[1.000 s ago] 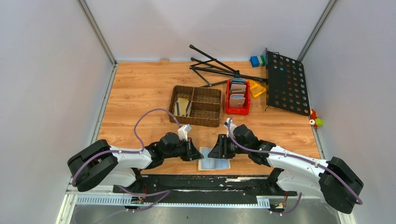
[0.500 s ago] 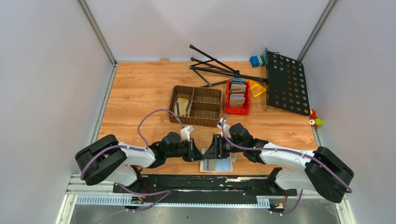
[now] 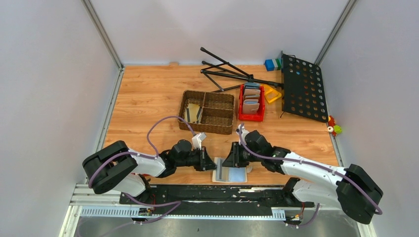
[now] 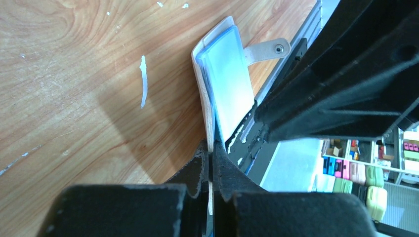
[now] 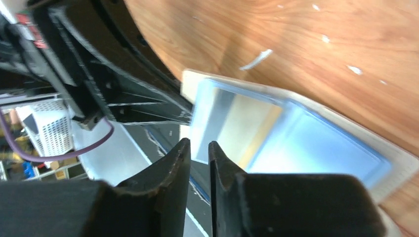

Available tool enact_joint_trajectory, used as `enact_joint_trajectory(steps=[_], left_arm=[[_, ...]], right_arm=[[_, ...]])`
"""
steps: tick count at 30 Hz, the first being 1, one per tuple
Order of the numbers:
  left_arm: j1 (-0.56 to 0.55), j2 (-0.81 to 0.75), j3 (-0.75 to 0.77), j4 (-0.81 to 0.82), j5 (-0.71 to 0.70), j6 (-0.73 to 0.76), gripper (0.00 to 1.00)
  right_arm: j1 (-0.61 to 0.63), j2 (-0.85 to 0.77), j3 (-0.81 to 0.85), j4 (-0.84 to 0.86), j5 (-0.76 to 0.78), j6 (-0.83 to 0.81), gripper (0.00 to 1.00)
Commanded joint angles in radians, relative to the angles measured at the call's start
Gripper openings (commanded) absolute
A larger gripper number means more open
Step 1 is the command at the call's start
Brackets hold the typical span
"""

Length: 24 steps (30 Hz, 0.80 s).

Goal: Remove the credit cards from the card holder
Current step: Place the card holder at the center of the board.

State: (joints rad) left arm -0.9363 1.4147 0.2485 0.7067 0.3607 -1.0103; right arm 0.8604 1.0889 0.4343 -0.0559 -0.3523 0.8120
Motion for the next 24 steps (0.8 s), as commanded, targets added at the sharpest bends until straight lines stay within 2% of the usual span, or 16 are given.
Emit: enact_joint_trajectory(steps=[1, 3, 6, 10, 15, 18, 21, 24], left_arm=[[-0.004, -0.009, 0.011, 0.059, -0.004, -0.012, 0.0], [-0.004, 0.0, 0.004, 0.098, 0.005, -0.025, 0.0], [-0.004, 0.018, -0.01, 0.171, 0.022, -0.054, 0.04], [-0.004, 0.045, -0.022, 0.267, 0.051, -0.086, 0.2], [-0.004, 0.063, -0.021, 0.282, 0.064, -0.092, 0.47], [-0.004, 0.071, -0.018, 0.282, 0.066, -0.094, 0.56], [-0.004, 0.08, -0.015, 0.268, 0.067, -0.09, 0.58], [-0.004, 0.086, -0.009, 0.239, 0.062, -0.083, 0.49]], right_arm=[[-0.004, -0.025, 0.019, -0.149, 0.117, -0.038, 0.16], [-0.003, -0.002, 0.015, -0.148, 0.116, -0.031, 0.13], [-0.002, 0.039, 0.012, -0.113, 0.091, -0.025, 0.14], [0.0, 0.08, 0.017, -0.09, 0.074, -0.026, 0.22], [-0.001, 0.084, 0.014, -0.077, 0.067, -0.029, 0.3], [0.0, 0.076, 0.013, -0.071, 0.064, -0.026, 0.33], [0.002, 0.067, 0.008, -0.056, 0.054, -0.023, 0.35], [0.002, 0.06, 0.008, -0.06, 0.053, -0.022, 0.36]])
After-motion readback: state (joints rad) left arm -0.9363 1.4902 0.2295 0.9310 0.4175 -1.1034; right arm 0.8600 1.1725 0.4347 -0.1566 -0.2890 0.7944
